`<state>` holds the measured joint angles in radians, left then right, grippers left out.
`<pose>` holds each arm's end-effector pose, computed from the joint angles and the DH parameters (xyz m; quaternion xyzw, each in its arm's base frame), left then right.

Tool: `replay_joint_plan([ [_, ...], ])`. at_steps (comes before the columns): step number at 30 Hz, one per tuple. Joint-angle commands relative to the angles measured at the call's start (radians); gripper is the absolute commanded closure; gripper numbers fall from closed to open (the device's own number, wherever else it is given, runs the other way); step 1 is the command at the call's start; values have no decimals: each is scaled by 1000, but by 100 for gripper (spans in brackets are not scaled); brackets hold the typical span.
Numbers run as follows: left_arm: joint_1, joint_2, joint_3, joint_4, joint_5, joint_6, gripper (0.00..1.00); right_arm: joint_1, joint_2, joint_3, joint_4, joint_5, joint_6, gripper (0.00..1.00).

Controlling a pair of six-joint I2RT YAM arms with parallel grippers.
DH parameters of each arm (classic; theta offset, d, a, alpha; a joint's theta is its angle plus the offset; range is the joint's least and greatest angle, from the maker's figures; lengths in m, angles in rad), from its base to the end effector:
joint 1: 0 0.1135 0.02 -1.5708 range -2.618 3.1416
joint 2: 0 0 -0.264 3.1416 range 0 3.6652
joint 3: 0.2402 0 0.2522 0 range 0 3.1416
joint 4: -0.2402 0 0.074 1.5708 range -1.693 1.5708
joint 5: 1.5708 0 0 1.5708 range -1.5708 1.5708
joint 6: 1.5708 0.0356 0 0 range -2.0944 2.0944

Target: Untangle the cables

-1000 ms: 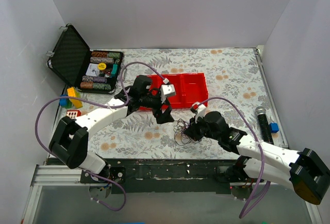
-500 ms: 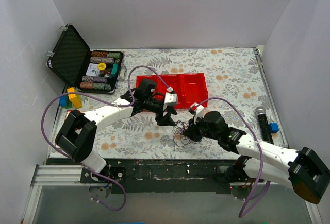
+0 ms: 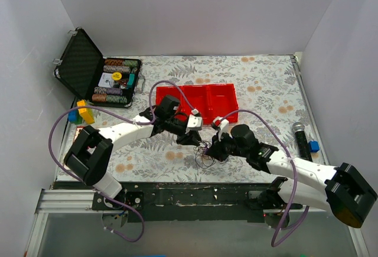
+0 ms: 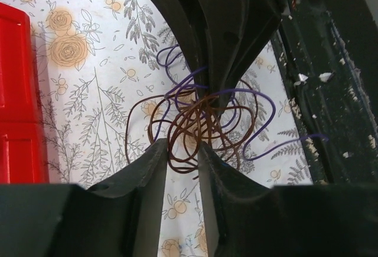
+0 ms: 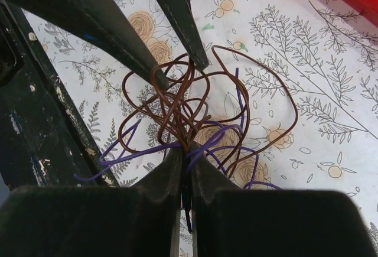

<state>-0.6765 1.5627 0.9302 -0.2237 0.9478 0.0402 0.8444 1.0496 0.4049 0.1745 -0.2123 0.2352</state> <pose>0.2260 -0.2185 0.2095 0.4418 0.7247 -0.5034 0.1618 0.1388 0.1675 0.1939 -0.3070 0.7919 0.3447 0.3996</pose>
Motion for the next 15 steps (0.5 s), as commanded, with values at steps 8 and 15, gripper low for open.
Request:
replay_joint_plan([
  [8,0,-110,-36,93,-154,-107,100,-4,-42,25,14,76,10,61],
  [15,31,-245,-106,87,-268,-210,100,-8,-220,-63,-33,197,78,31],
])
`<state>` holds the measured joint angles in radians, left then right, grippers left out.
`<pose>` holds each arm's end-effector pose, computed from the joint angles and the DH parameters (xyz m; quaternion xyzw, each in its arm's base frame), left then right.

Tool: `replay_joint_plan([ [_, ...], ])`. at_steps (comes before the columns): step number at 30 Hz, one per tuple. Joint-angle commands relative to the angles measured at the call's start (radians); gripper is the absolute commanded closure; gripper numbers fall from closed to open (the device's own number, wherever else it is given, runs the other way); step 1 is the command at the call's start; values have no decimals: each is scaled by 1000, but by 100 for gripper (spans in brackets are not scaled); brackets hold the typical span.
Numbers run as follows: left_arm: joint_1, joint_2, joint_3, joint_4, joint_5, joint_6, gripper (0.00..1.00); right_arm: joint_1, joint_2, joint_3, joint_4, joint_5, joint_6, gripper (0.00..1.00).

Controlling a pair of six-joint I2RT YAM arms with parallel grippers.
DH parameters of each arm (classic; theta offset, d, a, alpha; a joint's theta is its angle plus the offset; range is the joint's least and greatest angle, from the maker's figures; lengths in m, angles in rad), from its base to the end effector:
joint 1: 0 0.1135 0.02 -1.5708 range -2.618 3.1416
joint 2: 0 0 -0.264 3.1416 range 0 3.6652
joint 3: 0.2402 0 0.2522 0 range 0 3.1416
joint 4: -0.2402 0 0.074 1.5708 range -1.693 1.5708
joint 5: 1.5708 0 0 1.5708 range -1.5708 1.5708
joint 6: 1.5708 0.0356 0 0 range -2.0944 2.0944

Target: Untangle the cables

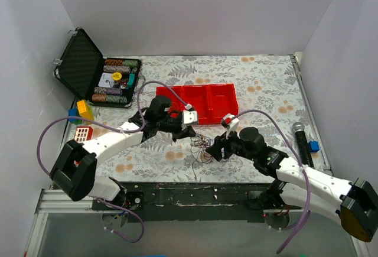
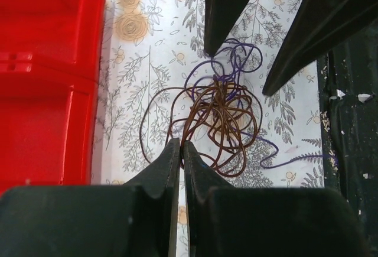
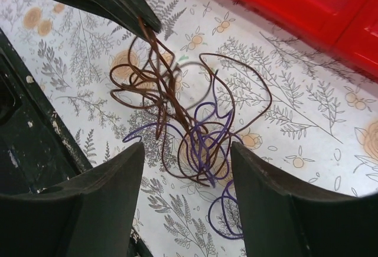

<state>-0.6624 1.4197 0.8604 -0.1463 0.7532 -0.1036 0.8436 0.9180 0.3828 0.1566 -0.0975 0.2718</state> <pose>0.2183 -0.2011 0.2305 0.3810 0.7690 -0.4554 0.2368 0.1321 0.1537 0.2094 -0.2593 0.7853 0.3310 0.4544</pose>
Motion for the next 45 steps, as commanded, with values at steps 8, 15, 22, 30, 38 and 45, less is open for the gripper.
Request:
replay_joint_plan([
  [8,21,-244,-127,-15,-155,-117,100,-8,-74,-82,7,62,73,22],
  [15,21,-288,-135,-7,-198,-136,100,-9,73,-50,89,7,61,25],
  [22,23,-281,-25,-1,-290,-174,100,-9,245,-12,121,-42,43,48],
  [30,63,-289,202,13,-302,-298,100,-11,265,-28,28,38,69,79],
  [38,107,-278,402,131,-393,-456,100,-11,222,-61,-38,91,107,90],
  [45,113,-214,630,287,-684,-498,100,-11,206,-71,-58,127,133,93],
])
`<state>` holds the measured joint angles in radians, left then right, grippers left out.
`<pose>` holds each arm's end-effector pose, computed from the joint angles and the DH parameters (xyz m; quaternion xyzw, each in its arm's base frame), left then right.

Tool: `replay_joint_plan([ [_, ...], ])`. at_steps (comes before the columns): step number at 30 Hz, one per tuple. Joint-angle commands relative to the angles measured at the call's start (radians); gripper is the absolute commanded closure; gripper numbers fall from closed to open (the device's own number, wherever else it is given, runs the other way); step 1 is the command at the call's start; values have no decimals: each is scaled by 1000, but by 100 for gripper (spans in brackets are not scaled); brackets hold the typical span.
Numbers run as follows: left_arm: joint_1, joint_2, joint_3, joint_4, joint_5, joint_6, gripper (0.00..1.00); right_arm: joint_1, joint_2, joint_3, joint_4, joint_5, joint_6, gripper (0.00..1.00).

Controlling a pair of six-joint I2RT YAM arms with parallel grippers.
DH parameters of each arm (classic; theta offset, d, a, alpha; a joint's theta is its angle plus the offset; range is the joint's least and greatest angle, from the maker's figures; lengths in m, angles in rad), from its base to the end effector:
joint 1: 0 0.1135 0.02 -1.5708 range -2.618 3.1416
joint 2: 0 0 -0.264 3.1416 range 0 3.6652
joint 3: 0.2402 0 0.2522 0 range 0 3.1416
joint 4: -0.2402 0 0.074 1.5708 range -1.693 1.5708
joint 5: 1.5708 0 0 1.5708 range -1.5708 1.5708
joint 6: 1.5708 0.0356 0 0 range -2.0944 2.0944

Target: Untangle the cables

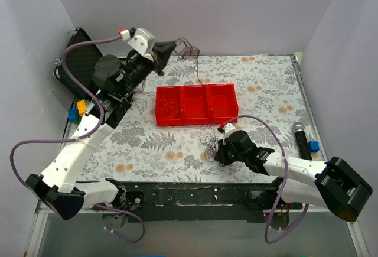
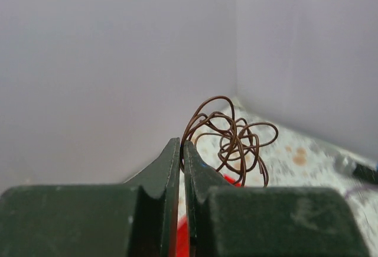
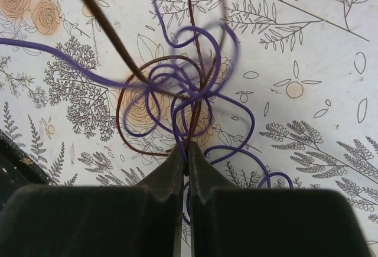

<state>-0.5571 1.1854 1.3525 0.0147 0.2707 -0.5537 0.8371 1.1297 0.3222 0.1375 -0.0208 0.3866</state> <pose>0.2147 -0.1449 0.4776 0.1048 0.6340 -0.4748 0.6014 0.1373 0.1534 0.1487 -0.2055 0.8765 0.2577 0.3510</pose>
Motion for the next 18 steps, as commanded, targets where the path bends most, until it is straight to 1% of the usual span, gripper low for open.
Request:
replay_joint_plan([
  [1,8,32,181,129,-223,-46,100,-4,1,-9,-39,50,18,93],
  [4,8,63,302,139,-257,-52,100,-4,16,-2,-39,48,20,94],
  [9,8,75,398,154,-222,-92,100,-4,27,2,-44,62,29,96],
  [13,8,86,453,238,-252,-115,100,-4,44,9,-65,84,44,99],
  [15,8,105,502,278,-257,-111,100,-4,57,14,-76,96,51,99],
  [16,8,117,534,295,-295,-109,100,-4,68,18,-79,96,55,99],
  [18,9,143,601,291,-291,-110,100,-4,88,28,-90,104,60,99],
])
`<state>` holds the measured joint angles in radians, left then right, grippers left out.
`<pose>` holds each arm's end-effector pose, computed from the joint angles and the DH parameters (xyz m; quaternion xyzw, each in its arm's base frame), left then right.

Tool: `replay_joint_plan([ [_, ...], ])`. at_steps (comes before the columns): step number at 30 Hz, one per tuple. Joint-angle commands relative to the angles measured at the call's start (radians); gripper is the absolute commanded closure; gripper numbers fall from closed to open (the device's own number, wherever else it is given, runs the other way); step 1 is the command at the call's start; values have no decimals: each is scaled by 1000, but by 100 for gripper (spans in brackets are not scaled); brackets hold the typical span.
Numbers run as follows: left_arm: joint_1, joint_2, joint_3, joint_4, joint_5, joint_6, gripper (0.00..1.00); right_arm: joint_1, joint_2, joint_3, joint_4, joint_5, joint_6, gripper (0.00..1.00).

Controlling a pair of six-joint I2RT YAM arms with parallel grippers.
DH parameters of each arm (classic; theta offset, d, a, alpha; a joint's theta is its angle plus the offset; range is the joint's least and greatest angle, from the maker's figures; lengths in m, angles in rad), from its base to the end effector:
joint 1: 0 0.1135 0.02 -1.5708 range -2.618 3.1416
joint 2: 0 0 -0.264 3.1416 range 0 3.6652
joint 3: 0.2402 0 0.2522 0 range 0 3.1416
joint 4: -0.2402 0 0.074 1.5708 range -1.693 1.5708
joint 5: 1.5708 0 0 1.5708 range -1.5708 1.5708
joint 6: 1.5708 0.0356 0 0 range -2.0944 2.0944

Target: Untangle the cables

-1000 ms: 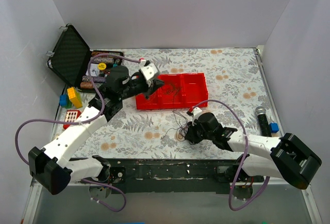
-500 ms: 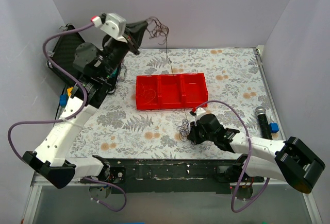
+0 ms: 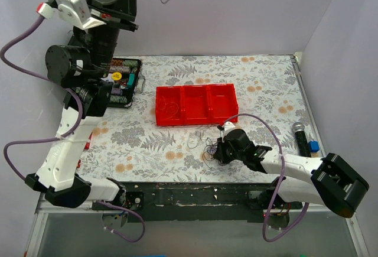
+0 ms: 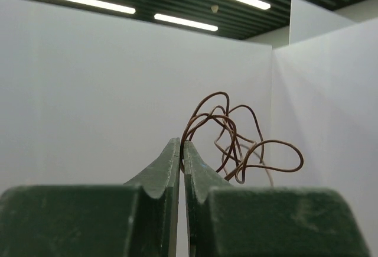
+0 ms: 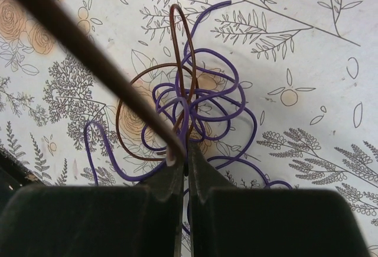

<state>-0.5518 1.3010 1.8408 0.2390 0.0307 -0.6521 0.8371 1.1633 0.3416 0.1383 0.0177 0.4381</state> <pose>0.1756 -0.1094 0.6223 -0.0052 0.3859 -0.5272 0.7570 0.1418 0.1564 0.1482 -0.1753 0.8860 0.2491 0.3497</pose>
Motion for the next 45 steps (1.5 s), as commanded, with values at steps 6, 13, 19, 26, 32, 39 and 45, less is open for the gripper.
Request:
replay_joint_plan([
  [6,3,-23,25,-81,93,-75,100,-4,27,27,-117,88,16,99],
  [13,3,-164,-360,-194,166,-104,100,-4,-216,-35,-88,51,-9,99],
  [19,3,-169,-523,-181,253,-83,100,-4,-388,-87,-78,39,-18,98],
  [26,4,-74,-664,-123,253,-46,100,-4,-476,-104,-101,42,-9,98],
  [32,-5,91,-747,-92,247,38,100,-3,-499,-101,-100,22,-22,98],
  [39,-20,317,-667,-69,126,106,100,-4,-521,-96,-112,37,-35,98],
  [45,-26,438,-629,-79,77,216,100,-4,-528,-104,-118,57,-33,98],
])
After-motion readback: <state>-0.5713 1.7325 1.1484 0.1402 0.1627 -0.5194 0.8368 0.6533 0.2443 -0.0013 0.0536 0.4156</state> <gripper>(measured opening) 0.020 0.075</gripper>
